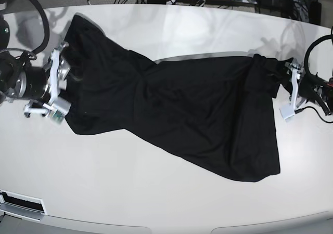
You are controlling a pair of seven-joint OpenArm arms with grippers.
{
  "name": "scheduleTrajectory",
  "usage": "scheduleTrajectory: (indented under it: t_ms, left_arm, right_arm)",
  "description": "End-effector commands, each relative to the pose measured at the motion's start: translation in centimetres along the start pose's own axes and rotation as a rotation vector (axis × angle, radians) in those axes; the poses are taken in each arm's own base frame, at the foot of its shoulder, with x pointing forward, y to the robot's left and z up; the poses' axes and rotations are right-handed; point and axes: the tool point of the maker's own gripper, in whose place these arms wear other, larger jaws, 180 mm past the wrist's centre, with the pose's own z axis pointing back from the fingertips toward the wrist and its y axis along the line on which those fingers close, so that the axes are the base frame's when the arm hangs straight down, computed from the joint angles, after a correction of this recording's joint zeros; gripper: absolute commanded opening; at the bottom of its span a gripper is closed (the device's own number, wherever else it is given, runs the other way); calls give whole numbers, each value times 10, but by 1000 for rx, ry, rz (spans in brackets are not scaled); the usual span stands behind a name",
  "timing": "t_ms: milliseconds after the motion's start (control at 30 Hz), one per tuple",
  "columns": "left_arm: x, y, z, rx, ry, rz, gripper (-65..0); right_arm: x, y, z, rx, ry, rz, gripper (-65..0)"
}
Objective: Layout the t-shirt on the table in an organized manner, then fold the t-shirt properly
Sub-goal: 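Hold the shirt ends with both grippers and stretch it flat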
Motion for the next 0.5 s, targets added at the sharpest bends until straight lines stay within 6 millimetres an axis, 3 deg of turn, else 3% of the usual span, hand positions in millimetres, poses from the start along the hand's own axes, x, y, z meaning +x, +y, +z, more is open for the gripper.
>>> scheduleTrajectory:
  t_ms: [0, 67, 167, 333, 467]
  left_arm:
    - [9, 3, 13, 16, -31, -16, -338]
    - [9, 3, 13, 16, -32, -16, -338]
    - [9, 3, 13, 17, -33, -14, -338]
    - [20, 4, 14, 16, -96, -12, -338]
    - [19, 5, 14, 17, -93, -4, -338]
  right_arm:
    - [19, -12, 12, -31, -95, -18, -277]
    - [39, -15, 19, -19, -225, -102, -277]
    - [37, -15, 2, 25, -249, -169, -277]
    - [18, -46, -41, 75, -252, -413, -277]
    - [-5, -75, -63, 74, -272, -609, -277]
